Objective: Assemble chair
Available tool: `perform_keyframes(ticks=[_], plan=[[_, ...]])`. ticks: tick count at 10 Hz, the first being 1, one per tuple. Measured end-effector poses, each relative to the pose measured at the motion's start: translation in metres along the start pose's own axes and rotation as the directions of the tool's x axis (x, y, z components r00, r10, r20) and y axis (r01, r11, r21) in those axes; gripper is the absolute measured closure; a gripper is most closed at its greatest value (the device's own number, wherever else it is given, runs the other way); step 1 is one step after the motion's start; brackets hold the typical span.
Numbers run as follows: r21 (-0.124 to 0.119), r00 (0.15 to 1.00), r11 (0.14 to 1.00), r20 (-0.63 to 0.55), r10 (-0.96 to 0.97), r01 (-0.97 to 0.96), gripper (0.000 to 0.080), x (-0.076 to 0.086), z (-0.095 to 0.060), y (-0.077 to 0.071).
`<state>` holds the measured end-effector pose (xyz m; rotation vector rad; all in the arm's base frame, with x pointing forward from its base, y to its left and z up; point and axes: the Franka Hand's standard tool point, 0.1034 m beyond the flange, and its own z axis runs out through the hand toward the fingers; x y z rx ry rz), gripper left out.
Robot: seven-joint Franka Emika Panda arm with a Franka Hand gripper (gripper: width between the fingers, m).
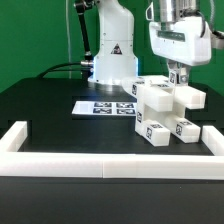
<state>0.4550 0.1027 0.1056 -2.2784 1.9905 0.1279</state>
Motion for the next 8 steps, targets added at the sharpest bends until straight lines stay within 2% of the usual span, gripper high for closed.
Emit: perform_keyframes(ticks=[2, 3, 4, 5, 8], plan=[[-0.001, 1.000, 1.000, 0.000, -0.010, 0.010, 0.0529, -0.001, 0.000, 0.000], [-0.001, 1.000, 1.000, 0.000, -0.012, 0.012, 0.0306, -0.001, 0.000, 0.000], [-0.001, 1.000, 1.000, 0.000, -0.022, 0.022, 0.0306, -0.001, 0.000, 0.000], [0.002, 1.000, 1.000, 0.001, -0.025, 0.025, 0.0179, -0.001, -0.002, 0.000], [0.025, 0.999, 0.999, 0.005, -0.036, 0.036, 0.0151, -0.005, -0.025, 0.006]])
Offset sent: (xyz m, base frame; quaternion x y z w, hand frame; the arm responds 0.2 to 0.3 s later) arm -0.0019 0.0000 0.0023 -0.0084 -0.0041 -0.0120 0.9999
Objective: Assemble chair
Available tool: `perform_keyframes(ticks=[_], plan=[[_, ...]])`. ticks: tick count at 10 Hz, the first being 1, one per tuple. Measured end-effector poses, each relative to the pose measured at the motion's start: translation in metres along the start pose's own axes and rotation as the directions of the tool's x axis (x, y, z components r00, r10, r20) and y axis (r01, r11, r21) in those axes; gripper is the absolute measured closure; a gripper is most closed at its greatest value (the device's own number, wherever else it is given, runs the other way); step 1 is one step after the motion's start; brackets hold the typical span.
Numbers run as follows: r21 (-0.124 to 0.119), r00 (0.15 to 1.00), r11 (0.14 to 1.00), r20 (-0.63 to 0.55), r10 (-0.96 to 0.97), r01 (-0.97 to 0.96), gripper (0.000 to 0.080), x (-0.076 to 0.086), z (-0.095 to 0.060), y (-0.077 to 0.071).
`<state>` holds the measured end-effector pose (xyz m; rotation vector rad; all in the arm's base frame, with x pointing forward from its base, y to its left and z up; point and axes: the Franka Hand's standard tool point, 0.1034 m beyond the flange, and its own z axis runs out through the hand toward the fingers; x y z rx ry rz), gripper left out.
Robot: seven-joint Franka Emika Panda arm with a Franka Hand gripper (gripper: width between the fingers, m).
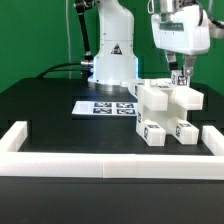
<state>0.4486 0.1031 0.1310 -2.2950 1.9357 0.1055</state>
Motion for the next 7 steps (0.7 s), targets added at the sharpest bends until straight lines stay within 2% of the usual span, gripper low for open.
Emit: perform_keyframes(ticks=[2, 7], plan=[[0.017, 1.000, 1.000, 0.000, -0.006, 0.006, 0.0150, -0.0024, -0.0154, 0.0095], [0.017, 1.000, 1.000, -0.002, 0.009, -0.009, 0.0150, -0.0034, -0.0153, 0.0122]])
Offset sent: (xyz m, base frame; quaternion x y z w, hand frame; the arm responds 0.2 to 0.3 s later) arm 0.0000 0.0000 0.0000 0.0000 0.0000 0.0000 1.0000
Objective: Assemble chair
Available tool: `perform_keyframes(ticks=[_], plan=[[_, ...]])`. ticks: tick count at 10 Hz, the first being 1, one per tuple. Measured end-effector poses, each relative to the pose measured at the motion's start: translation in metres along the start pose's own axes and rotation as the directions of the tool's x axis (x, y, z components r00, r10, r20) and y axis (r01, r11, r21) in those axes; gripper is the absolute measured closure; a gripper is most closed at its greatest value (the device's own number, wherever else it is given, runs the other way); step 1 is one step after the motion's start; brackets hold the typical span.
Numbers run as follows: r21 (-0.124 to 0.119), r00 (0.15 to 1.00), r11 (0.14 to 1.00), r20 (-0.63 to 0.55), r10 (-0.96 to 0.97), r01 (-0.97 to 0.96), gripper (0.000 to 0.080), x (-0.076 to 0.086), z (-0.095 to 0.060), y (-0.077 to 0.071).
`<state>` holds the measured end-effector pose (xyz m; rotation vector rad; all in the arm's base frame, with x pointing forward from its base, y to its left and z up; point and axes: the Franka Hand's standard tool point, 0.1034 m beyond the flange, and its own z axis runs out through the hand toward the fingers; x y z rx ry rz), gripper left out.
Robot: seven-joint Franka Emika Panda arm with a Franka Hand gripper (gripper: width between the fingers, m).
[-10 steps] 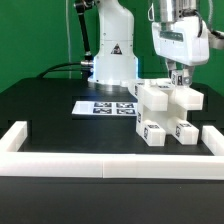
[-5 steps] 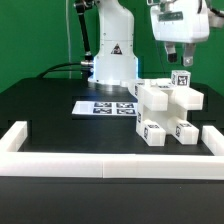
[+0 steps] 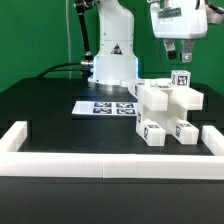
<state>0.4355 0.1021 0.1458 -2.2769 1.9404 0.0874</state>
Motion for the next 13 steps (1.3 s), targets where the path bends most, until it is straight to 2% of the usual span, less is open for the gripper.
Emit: perform_keyframes(ticks=[1, 4, 5, 7, 10, 11, 13], plan=[[-0.001, 1.000, 1.000, 0.000, -0.022, 0.022, 0.0150, -0.001, 0.000, 0.002], [-0.004, 0.987, 0.987, 0.001, -0.160, 0.160, 0.0150, -0.008, -0.005, 0.025], [-0.007, 0.990, 0.990, -0.004, -0.144, 0.144, 0.0150, -0.009, -0.004, 0.039], [-0.008, 0.995, 0.995, -0.019, -0.097, 0.097, 0.0150, -0.007, 0.004, 0.056], [-0.006, 0.994, 0.995, -0.018, -0.104, 0.104, 0.0150, -0.008, 0.004, 0.052], [0.001, 0.993, 0.993, -0.027, -0.117, 0.118, 0.0150, -0.011, 0.009, 0.054], [-0.026, 0.987, 0.987, -0.023, -0.161, 0.161, 0.0150, -0.017, 0.020, 0.060]])
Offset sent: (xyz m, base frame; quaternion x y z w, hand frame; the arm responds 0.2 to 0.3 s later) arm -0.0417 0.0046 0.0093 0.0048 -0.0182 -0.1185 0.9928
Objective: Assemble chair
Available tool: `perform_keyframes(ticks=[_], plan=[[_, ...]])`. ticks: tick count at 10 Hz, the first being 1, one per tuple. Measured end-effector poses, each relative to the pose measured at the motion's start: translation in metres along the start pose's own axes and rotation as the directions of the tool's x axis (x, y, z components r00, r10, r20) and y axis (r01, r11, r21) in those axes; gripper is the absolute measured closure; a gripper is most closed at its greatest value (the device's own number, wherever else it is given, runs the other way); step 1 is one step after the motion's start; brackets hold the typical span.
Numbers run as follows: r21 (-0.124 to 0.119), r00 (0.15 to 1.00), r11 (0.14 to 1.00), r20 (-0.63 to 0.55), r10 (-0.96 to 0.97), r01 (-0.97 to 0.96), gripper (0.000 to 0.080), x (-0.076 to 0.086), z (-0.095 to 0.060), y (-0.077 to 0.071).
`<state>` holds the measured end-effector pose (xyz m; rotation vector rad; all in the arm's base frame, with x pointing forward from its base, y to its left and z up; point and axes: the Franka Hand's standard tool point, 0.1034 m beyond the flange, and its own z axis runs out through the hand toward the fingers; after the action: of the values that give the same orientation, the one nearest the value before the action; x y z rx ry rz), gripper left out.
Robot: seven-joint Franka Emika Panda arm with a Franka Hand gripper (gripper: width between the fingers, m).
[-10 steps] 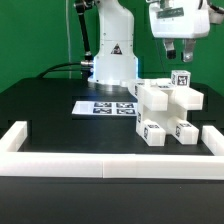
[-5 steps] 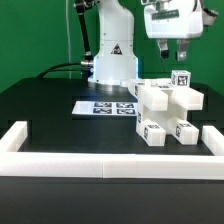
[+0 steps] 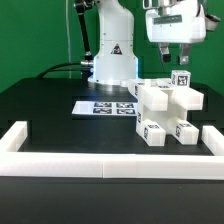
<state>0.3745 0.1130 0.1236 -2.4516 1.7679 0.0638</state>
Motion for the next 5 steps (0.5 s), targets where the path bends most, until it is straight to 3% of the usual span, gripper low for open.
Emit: perform_keyframes(ticks=[5], plan=[[-0.023, 0.996, 0.996, -0.008, 0.087, -0.087, 0.0150, -0.011, 0.024, -0.003]])
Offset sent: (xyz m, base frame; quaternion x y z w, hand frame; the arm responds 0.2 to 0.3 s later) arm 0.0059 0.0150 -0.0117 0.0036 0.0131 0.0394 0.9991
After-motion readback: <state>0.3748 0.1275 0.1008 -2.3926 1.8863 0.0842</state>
